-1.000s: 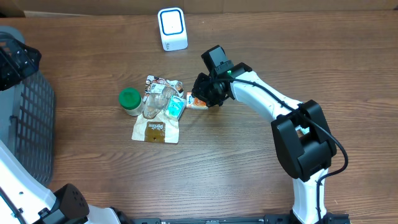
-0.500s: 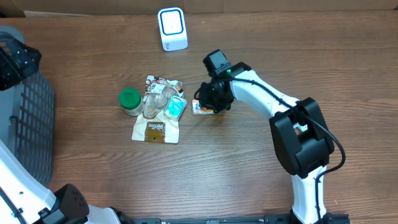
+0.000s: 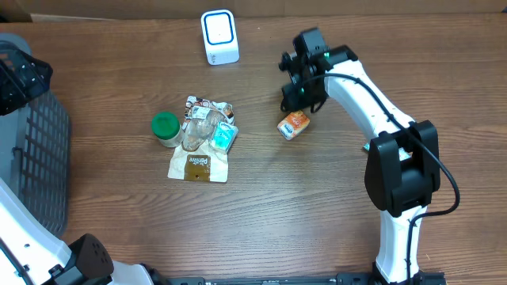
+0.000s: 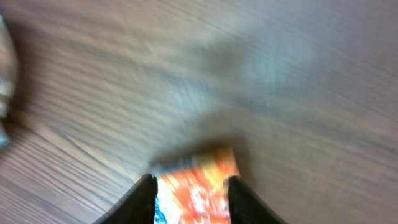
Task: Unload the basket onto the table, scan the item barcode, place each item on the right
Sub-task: 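Return the right gripper to the pile and grasp the orange Kleenex box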
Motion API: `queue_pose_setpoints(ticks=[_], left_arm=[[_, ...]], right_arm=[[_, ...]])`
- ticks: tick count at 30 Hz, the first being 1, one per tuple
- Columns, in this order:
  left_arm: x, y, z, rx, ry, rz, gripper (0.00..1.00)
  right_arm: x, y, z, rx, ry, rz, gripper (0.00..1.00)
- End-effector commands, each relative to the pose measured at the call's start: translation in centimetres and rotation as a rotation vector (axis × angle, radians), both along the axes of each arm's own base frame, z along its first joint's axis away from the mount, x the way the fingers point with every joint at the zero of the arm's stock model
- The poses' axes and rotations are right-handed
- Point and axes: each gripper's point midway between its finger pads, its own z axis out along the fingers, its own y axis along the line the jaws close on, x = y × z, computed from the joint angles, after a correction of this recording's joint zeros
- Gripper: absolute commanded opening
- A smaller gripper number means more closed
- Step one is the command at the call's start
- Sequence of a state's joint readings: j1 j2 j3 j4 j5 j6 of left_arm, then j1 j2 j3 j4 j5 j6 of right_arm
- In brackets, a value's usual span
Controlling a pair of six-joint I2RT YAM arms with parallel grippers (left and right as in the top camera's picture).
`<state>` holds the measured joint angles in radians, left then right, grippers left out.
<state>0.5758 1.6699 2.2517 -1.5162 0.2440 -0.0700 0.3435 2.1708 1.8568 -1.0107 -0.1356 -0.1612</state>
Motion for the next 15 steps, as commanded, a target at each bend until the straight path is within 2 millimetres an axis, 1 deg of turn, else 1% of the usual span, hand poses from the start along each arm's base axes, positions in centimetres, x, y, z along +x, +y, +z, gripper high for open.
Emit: queue_pose_setpoints(ticks=[1, 2, 4, 6, 9, 11, 15], left_arm=[[-0.1, -0.2, 0.8, 0.022, -0.021, -0.021, 0.99], [-0.1, -0.2, 0.8, 0.022, -0.021, -0.021, 1.0], [-0.1, -0.2, 0.8, 0.022, -0.021, -0.021, 0.99], [-0.1, -0.2, 0.8, 0.022, -0.021, -0.021, 0.99], [-0.1, -0.2, 0.8, 0.022, -0.021, -0.021, 1.0], [-0.1, -0.2, 0.8, 0.022, -0.021, -0.021, 1.0], [-0.1, -0.2, 0.8, 0.022, -0.021, -0.021, 1.0]], right_arm=[[0.8, 2.2, 1.9, 0.113, -0.006, -0.092, 0.12], [0.8, 2.3, 1.7, 0.133, 0.014, -0.157, 0.1], [0.6, 2.5, 0.8, 0.163, 0.057, -0.28, 0.1], [0.0, 2.8, -0.5, 0.183, 0.105, -0.385, 0.1], [-1.4, 3.3, -2.7, 0.179, 0.155, -0.438, 0.04], [-2.5, 3.4, -3.9, 0.168, 0.19, -0.466, 0.04], [-3.8, 3.5, -4.7, 0.149, 0.234, -0.484, 0.04]])
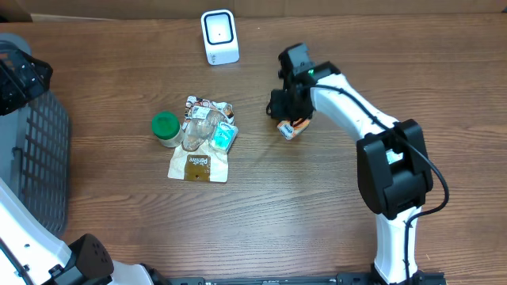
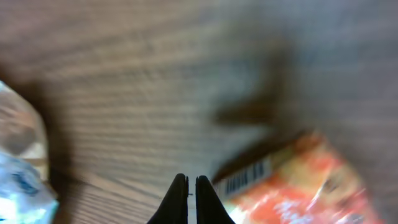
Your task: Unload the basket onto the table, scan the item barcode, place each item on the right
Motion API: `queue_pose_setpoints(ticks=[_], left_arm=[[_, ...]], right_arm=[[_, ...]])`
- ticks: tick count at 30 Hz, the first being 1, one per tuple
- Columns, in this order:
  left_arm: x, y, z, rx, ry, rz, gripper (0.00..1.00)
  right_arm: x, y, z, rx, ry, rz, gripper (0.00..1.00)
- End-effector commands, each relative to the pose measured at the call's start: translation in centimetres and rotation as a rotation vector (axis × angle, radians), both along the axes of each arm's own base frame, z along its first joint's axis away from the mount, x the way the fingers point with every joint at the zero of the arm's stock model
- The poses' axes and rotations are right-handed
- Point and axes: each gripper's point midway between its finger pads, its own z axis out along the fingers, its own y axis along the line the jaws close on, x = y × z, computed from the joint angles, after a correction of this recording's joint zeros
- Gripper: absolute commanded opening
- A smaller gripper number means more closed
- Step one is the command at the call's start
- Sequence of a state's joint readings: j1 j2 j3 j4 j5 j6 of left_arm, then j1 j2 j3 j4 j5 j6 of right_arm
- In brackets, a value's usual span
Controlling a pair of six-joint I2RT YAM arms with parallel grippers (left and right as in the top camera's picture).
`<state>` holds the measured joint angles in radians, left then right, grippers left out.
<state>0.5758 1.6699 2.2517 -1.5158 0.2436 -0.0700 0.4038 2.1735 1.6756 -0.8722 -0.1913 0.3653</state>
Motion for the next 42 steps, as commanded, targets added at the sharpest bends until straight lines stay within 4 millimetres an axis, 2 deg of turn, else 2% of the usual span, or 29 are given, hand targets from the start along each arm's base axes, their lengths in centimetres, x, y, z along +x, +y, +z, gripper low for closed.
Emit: queue_pose_setpoints(ticks=[1, 5, 12, 15, 17, 19, 22, 25, 27, 29, 32, 34, 38, 42], left_arm=[[-0.1, -0.2, 0.8, 0.022, -0.021, -0.021, 1.0], [-0.1, -0.2, 0.8, 0.022, -0.021, -0.021, 0.99], [-0.1, -0.2, 0.8, 0.022, -0.021, -0.021, 1.0], [-0.1, -0.2, 0.8, 0.022, -0.021, -0.021, 0.99], [-0.1, -0.2, 0.8, 0.022, -0.021, -0.021, 1.0], [-0.1, -0.2, 0.8, 0.022, -0.021, -0.021, 1.0], [-0.1, -0.2, 0.8, 0.022, -0.021, -0.021, 1.0], [-0.1, -0.2, 0.8, 0.022, -0.021, -0.021, 1.0], [-0.1, -0.2, 0.8, 0.022, -0.021, -0.021, 1.0], [-0.1, -0.2, 0.8, 0.022, -0.021, -0.021, 0.99], [-0.1, -0.2, 0.8, 0.022, -0.021, -0.021, 1.0], [-0.1, -0.2, 0.8, 0.022, -0.021, -0.021, 1.0], [-0.1, -0.2, 0.8, 0.022, -0.021, -0.021, 1.0], [-0.1, -0.2, 0.8, 0.022, -0.021, -0.021, 1.0]], right_arm=[[-0.9, 0.5, -0.1, 0.014, 0.044, -0.059, 0.04], [-2.2, -0.6, -0.5, -0.043, 0.095, -0.059, 0.04], [-3.2, -6.6, -0.8, -0.249, 0.148, -0.061, 0.04], [-2.9, -8.2, -0.6, -0.264, 0.157, -0.083, 0.04], [-2.6, -8.4, -0.3, -0.237, 0.159, -0.082, 0.04], [-2.4, -7.5, 0.6, -0.17, 0.155, -0.028, 0.04], [-1.7, -6.6, 3.0, -0.102, 0.125, 0.014, 0.04], [-0.6, -7.0, 6.1, -0.089, 0.06, 0.024, 0.04], [0.1, -7.6, 7.7, -0.085, 0.019, 0.044, 0.09], [0.8, -8.5, 8.5, -0.086, -0.005, 0.055, 0.25], [1.8, -10.2, 8.3, -0.077, -0.023, 0.015, 0.35], [2.3, -10.7, 7.9, -0.037, -0.023, -0.006, 0.36], [2.1, -11.0, 7.1, 0.061, 0.0, -0.009, 0.37], [1.7, -10.9, 6.0, 0.088, -0.002, 0.043, 0.43]])
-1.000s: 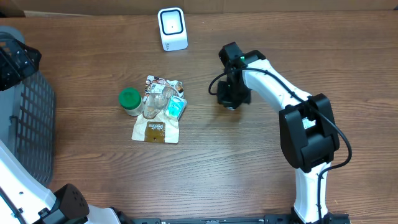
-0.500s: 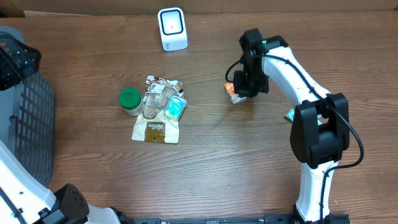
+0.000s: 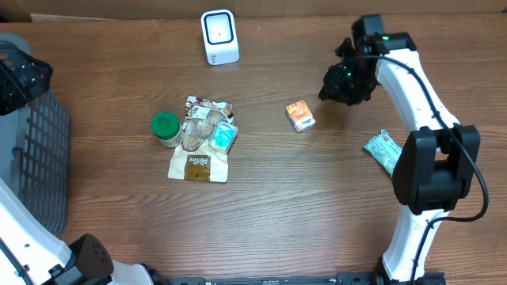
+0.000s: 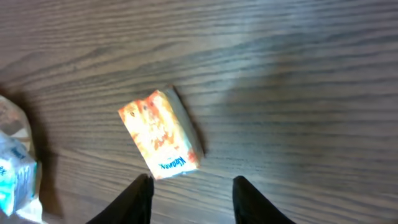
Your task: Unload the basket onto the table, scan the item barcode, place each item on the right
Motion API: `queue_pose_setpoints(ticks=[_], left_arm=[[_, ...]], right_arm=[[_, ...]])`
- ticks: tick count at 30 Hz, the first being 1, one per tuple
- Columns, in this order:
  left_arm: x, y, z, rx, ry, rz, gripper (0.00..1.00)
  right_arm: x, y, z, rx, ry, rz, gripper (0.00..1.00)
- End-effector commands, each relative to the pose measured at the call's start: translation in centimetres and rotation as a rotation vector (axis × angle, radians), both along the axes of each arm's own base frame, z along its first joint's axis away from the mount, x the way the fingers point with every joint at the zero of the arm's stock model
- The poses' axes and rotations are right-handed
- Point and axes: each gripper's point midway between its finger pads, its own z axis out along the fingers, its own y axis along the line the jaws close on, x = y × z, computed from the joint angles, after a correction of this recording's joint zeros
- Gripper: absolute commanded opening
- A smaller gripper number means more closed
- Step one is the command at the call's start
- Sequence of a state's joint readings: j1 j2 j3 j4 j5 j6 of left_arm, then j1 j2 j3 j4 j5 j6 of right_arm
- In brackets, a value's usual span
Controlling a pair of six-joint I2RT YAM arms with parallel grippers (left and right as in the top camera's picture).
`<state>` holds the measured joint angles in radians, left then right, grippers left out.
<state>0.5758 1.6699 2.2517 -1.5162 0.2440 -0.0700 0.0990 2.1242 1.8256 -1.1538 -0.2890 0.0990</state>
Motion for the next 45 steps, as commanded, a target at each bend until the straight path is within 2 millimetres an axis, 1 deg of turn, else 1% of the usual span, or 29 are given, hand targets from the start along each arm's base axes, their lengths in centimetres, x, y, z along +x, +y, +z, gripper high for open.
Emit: queue_pose_setpoints(ticks=[1, 4, 7, 17, 23, 28, 31, 34, 40, 45], left_arm=[[-0.1, -0.2, 0.8, 0.022, -0.021, -0.021, 1.0], [-0.1, -0.2, 0.8, 0.022, -0.021, -0.021, 1.0], [-0.1, -0.2, 0.8, 0.022, -0.021, -0.021, 0.99], [-0.1, -0.2, 0.8, 0.022, -0.021, -0.021, 0.99], [-0.1, -0.2, 0.8, 0.022, -0.021, -0.021, 1.0], [-0.1, -0.2, 0.8, 0.022, -0.021, -0.021, 1.0], [-0.1, -0.2, 0.8, 0.022, -0.021, -0.021, 1.0], [-0.1, -0.2, 0.8, 0.022, -0.021, -0.021, 1.0], [-0.1, -0.2, 0.8, 0.022, -0.021, -0.021, 1.0], [-0.1, -0.2, 0.8, 0.022, -0.021, -0.021, 1.0]], right_arm=[[-0.4, 1.4, 0.0, 0.053, -0.032, 0.082, 0.45], [-0.5, 1.4, -1.1, 0.053, -0.033, 0.083, 0.47], [-0.7, 1.4, -1.7, 0.057, -0.027, 0.084, 0.47], [-0.7, 1.4, -1.9, 0.055, -0.035, 0.091, 0.48], [-1.3, 1.4, -2.9, 0.055, -0.015, 0.091, 0.48], [-1.7, 2.0, -3.9, 0.097, -0.01, 0.097, 0.48], [-1.6, 2.6, -4.0, 0.136, -0.026, 0.104, 0.48], [-1.4, 2.8, -4.4, 0.144, -0.041, 0.107, 0.48], [-2.3, 2.8, -5.4, 0.142, -0.014, 0.107, 0.49], [-3.4, 2.7, -7.3, 0.146, 0.005, 0.107, 0.5]])
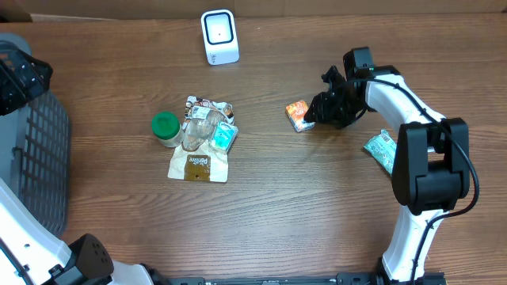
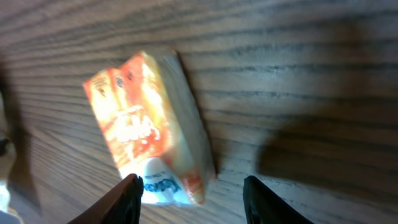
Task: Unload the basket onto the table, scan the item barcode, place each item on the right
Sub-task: 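Lift the orange box and carry it toward the scanner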
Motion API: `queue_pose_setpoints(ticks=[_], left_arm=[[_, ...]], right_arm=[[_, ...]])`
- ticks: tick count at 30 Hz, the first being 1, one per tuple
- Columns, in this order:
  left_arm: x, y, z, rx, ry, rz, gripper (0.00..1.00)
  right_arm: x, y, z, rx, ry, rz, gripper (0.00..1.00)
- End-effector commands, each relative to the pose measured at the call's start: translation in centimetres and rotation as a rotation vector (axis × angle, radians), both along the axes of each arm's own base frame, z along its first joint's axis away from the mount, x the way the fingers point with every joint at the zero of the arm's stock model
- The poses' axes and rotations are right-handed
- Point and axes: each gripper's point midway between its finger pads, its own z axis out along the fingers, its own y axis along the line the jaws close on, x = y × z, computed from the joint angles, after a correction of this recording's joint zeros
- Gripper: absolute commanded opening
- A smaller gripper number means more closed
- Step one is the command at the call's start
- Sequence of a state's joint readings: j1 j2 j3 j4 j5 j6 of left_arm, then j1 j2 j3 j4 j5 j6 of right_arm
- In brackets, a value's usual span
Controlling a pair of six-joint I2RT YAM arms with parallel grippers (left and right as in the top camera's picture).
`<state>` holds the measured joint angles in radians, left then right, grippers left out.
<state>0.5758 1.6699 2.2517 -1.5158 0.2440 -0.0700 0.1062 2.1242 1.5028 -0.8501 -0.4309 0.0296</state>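
The orange tissue packet (image 1: 298,115) lies flat on the wooden table (image 1: 269,206), printed face up; no barcode shows. My right gripper (image 1: 319,112) is low, just to the packet's right, and open. In the right wrist view the packet (image 2: 146,127) fills the left half. Its white near end sits between my fingers, close to the left fingertip (image 2: 129,198) and well apart from the right one. The gripper (image 2: 194,202) holds nothing. The white scanner (image 1: 219,36) stands at the table's far edge. My left arm (image 1: 17,79) is at the far left, its fingers unclear.
A pile of packets (image 1: 203,142) with a green-lidded jar (image 1: 165,127) lies left of centre. A teal packet (image 1: 381,150) rests to the right, beside my right arm. A dark mesh basket (image 1: 36,158) stands at the left edge.
My right gripper was open, up and to the right of the orange packet. Now it is low against the packet's right side, still open. The packet has barely shifted.
First my right fingers stood on either side of the orange packet. Then they were shut and empty beside it, with a barcode showing on its side. Later the packet lay flat, orange face up, with the gripper open and away. Now the gripper is down at it.
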Motion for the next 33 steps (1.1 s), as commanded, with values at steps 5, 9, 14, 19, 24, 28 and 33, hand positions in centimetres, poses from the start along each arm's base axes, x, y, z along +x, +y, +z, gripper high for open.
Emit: queue_pose_setpoints(ticks=[5, 9, 14, 19, 24, 28, 33], left_arm=[[-0.1, -0.2, 0.8, 0.022, -0.021, -0.021, 1.0], [-0.1, -0.2, 0.8, 0.022, -0.021, -0.021, 0.99], [-0.1, -0.2, 0.8, 0.022, -0.021, -0.021, 0.99], [-0.1, -0.2, 0.8, 0.022, -0.021, -0.021, 1.0], [-0.1, -0.2, 0.8, 0.022, -0.021, -0.021, 1.0], [-0.1, -0.2, 0.8, 0.022, -0.021, -0.021, 0.99], [-0.1, -0.2, 0.8, 0.022, -0.021, -0.021, 1.0]], right_arm=[[-1.4, 1.2, -1.2, 0.05, -0.007, 0.025, 0.46], [-1.4, 1.6, -1.8, 0.051, -0.025, 0.035, 0.41], [-1.2, 1.6, -2.2, 0.054, -0.049, 0.035, 0.16], [-1.6, 1.9, -2.0, 0.076, -0.022, 0.02, 0.04], [-2.1, 3.7, 1.2, 0.207, 0.004, 0.041, 0.04], [-1.8, 4.8, 5.9, 0.29, -0.031, 0.04, 0.04], [-2.2, 6.5, 12.4, 0.448, -0.109, 0.073, 0.04]])
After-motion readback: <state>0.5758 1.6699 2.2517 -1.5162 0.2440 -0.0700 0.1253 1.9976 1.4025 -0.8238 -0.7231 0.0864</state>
